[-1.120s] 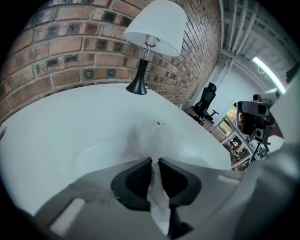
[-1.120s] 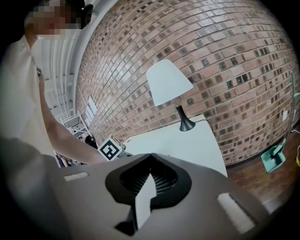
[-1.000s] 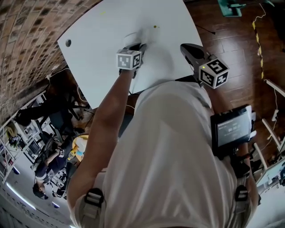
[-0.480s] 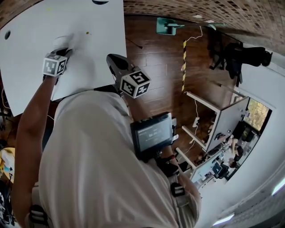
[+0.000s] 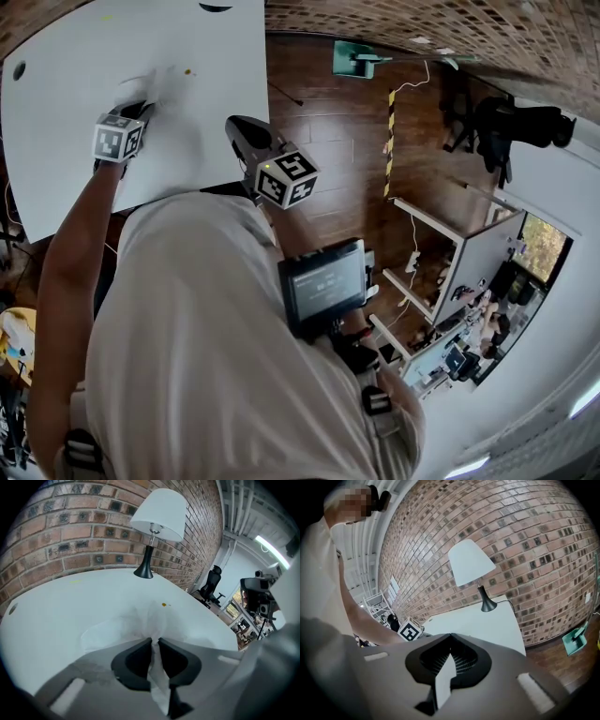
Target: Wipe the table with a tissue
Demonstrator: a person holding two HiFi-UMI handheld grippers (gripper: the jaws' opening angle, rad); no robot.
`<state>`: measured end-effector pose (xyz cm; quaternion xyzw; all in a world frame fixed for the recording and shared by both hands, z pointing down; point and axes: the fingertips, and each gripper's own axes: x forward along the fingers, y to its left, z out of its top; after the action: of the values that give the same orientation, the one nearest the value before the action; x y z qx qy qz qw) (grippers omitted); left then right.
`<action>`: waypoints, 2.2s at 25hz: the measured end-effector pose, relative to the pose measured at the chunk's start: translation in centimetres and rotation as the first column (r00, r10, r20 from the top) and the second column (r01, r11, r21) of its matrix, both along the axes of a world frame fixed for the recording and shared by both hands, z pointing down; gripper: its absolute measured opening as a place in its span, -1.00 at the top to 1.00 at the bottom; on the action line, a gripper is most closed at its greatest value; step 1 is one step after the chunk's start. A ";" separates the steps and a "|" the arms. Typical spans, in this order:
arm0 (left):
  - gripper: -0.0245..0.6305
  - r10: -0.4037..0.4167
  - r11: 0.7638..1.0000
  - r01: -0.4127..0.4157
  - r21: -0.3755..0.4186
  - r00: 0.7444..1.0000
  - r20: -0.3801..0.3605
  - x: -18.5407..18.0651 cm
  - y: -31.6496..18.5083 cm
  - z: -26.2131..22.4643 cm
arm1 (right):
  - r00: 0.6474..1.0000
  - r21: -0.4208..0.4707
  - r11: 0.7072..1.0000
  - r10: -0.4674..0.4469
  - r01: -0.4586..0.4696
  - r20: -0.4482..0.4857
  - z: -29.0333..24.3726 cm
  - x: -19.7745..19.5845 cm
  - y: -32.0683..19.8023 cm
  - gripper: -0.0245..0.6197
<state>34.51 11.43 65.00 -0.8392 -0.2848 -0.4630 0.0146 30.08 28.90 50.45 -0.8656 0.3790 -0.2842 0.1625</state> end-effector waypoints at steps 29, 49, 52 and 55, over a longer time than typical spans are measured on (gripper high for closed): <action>0.81 -0.034 0.994 0.047 0.101 0.992 -0.123 4.4 3.7 -0.3 | 1.000 0.007 1.000 0.012 -0.012 0.023 1.5 -0.8 2.1 0.90; 0.81 0.317 0.947 -0.314 -0.073 0.948 0.041 -3.7 13.8 1.5 | 0.999 0.042 0.998 -0.040 0.038 0.036 2.3 3.2 3.8 0.90; 0.81 0.168 0.985 -0.167 -0.038 0.986 0.008 0.4 9.6 1.0 | 0.999 0.045 0.999 -0.028 0.026 0.037 2.3 3.0 4.3 0.90; 0.81 0.005 1.000 -0.005 0.012 0.999 -0.039 5.0 5.6 0.4 | 0.999 0.037 0.999 -0.015 0.013 0.039 2.4 2.7 5.2 0.90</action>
<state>39.48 17.03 65.41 -0.8472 -0.2838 -0.4482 0.0264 32.76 34.10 52.87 -0.8539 0.3870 -0.2953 0.1840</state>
